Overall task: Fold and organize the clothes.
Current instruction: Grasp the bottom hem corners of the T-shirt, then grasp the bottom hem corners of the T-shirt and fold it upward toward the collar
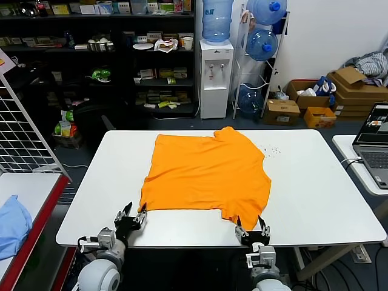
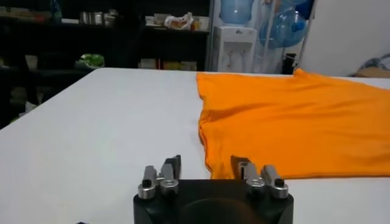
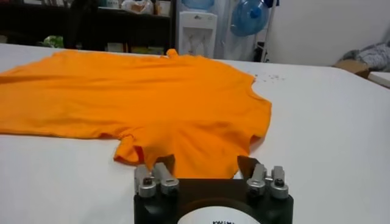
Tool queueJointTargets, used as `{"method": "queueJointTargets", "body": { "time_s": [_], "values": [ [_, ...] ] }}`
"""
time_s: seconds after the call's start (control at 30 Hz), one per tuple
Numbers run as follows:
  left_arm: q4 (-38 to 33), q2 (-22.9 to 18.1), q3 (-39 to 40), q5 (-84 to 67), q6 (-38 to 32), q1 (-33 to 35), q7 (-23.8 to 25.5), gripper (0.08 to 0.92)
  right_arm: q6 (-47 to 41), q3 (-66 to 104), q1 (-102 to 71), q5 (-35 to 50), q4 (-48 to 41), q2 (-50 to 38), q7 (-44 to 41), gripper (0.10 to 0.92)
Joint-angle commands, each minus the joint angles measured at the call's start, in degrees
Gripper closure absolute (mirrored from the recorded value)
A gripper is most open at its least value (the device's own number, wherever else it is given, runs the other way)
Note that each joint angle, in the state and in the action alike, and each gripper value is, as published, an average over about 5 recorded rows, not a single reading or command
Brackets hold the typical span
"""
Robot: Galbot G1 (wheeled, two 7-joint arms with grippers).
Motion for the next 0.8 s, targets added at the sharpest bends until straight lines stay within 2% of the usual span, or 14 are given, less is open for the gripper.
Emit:
{"method": "queueJointTargets", "body": {
  "time_s": [0.03, 0.47, 0.57, 0.8],
  "values": [
    [0.34, 0.43, 0.61, 0.16, 0.47, 0.12, 0.11, 0.471, -0.50, -0.26, 0.28, -0.39, -0.53, 0.00, 0.38, 0.515],
    [-1.10, 0.36, 1.32, 0.28, 0.56, 1.12, 0.49, 0.849, 0.46, -0.13, -0.74, -0.13, 1.14, 0.08, 0.58, 0.879],
    [-1.61, 0.41, 1.39, 0.31, 0.54, 1.20, 0.32, 0.900, 1.09, -0.07, -1.22, 0.26, 1.83, -0.10, 0.60, 0.901],
    [-7.32, 3.04, 0.74, -1.36, 1.36, 3.81, -1.20, 0.905, 2.94, -0.17, -4.88, 2.22, 6.49, -2.35, 1.06, 0.901]
  ]
}}
